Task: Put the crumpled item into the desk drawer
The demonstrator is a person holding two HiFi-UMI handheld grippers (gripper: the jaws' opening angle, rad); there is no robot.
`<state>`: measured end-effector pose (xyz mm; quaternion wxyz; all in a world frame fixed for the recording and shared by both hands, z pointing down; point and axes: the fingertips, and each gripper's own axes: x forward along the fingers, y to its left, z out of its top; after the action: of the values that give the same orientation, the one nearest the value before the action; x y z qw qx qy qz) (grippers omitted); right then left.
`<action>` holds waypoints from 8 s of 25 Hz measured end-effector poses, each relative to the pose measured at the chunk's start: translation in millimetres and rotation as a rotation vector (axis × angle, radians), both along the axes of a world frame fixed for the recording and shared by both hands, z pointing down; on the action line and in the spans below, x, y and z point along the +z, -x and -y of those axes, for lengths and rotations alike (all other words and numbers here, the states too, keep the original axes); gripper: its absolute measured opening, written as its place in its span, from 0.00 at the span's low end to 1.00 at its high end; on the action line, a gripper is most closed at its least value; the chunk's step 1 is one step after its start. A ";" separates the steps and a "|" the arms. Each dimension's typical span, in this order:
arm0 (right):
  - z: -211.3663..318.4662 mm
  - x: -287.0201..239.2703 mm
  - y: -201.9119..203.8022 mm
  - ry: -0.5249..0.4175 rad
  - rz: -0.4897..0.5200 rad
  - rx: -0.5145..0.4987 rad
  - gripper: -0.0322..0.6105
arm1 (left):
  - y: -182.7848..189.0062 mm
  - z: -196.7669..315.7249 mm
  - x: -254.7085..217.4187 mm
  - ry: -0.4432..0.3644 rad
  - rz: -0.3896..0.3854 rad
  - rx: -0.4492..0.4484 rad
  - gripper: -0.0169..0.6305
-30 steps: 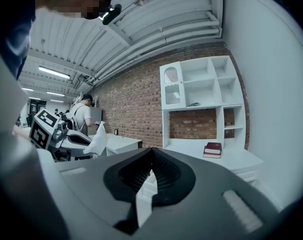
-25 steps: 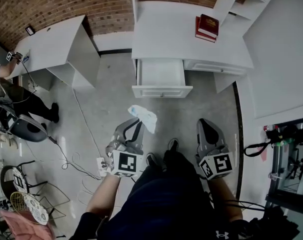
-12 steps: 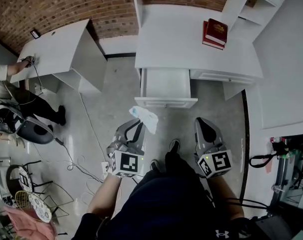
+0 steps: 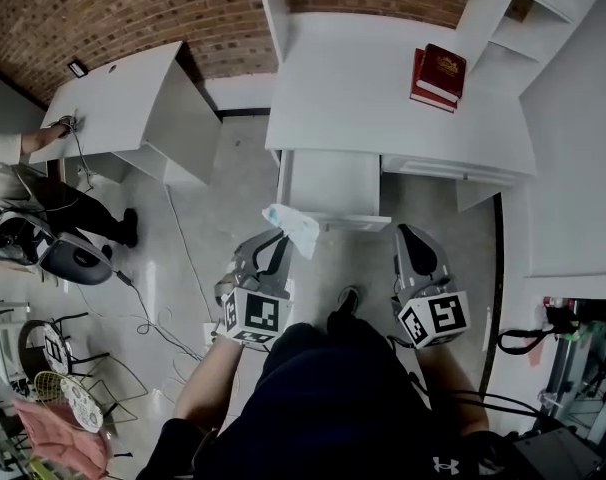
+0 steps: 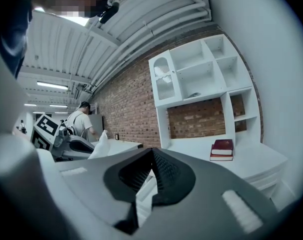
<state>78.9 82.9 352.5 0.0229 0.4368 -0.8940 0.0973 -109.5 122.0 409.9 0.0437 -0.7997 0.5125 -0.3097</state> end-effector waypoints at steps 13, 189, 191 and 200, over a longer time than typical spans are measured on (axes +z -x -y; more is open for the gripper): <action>33.2 25.3 -3.2 0.064 -0.027 0.003 0.05 | -3.8 47.6 27.7 0.052 0.044 0.044 0.07; 206.1 -57.4 -1.3 -0.090 -0.045 0.292 0.05 | -12.9 260.5 -112.8 -0.134 -0.489 0.193 0.03; 207.2 -60.0 -2.2 -0.105 -0.055 0.294 0.05 | -15.6 261.0 -111.6 -0.127 -0.484 0.202 0.03; 206.9 -62.5 -4.8 -0.137 -0.070 0.281 0.05 | -13.9 263.9 -99.2 -0.096 -0.464 0.183 0.03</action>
<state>83.7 -124.0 290.0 0.0100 0.5614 -0.8272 0.0231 -95.6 -141.9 310.8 -0.0095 -0.8894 0.4485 -0.0882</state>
